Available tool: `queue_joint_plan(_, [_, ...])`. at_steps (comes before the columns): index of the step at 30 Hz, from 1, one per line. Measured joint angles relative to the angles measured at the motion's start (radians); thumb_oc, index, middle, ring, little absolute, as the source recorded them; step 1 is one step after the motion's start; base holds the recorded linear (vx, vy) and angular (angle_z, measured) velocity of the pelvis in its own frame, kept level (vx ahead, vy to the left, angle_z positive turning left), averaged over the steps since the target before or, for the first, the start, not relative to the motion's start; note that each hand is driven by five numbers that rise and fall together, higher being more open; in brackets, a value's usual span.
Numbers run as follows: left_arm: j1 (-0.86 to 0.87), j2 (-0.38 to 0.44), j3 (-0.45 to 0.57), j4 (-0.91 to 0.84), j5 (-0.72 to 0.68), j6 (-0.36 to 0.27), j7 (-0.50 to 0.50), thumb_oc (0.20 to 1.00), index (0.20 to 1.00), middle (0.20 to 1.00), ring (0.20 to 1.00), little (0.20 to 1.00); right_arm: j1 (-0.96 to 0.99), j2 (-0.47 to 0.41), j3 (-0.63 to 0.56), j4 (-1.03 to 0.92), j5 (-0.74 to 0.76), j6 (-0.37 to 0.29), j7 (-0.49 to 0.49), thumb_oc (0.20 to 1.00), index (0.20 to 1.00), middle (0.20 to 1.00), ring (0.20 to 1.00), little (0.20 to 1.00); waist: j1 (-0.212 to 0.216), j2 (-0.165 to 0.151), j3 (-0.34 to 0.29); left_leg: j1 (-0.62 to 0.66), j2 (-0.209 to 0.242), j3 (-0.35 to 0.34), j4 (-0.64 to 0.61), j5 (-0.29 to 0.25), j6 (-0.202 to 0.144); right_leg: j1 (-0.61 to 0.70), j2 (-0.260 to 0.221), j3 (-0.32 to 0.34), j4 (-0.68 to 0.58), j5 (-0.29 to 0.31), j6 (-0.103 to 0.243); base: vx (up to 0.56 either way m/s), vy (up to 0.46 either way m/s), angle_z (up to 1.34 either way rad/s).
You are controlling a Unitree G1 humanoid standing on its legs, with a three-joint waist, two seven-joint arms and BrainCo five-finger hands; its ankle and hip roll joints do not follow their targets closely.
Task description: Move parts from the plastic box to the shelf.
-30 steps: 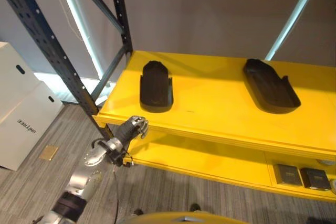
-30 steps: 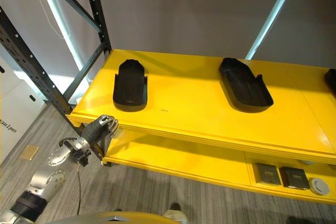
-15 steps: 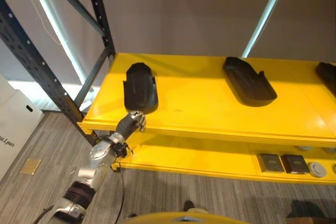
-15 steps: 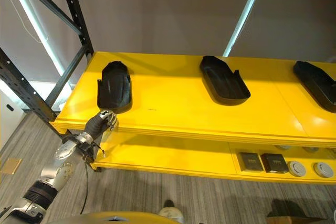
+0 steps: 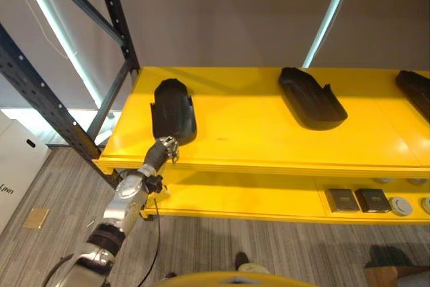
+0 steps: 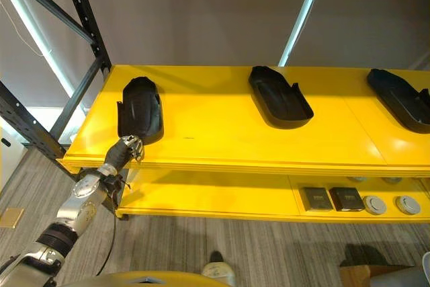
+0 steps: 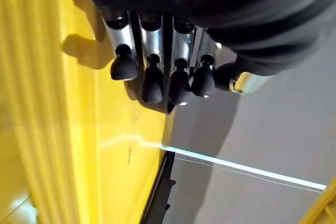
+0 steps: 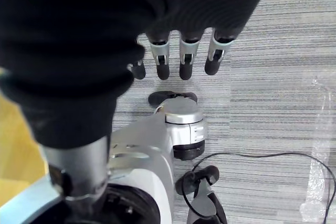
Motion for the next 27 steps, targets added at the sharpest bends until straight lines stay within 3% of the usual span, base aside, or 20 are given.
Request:
queue_joint_plan(14, [-0.093, -0.001, -0.006, 0.038, 0.01, 0.023, 0.06, 0.2, 0.2, 0.2, 0.2, 0.2, 0.0, 0.0, 0.0, 0.002, -0.003, -0.018, 0.002, 1.0, 1.0, 1.0, 1.0, 1.0, -0.03, -0.001, 0.003, 0.013, 0.0, 0.005, 0.0, -0.001, -0.001, 0.008, 0.001, 0.002, 0.001, 0.0, 0.0, 0.02, 0.002, -0.01])
queue_joint_plan(27, [-0.111, -0.04, 0.029, 0.169, 0.019, -0.032, 0.064, 0.2, 0.2, 0.2, 0.2, 0.2, 0.0, 0.0, 0.001, 0.02, -0.013, -0.019, 0.002, 1.0, 1.0, 1.0, 1.0, 1.0, -0.03, -0.001, 0.0, 0.023, 0.0, 0.01, 0.0, -0.008, -0.009, 0.014, 0.002, 0.006, 0.007, -0.001, 0.0, 0.0, 0.0, 0.0])
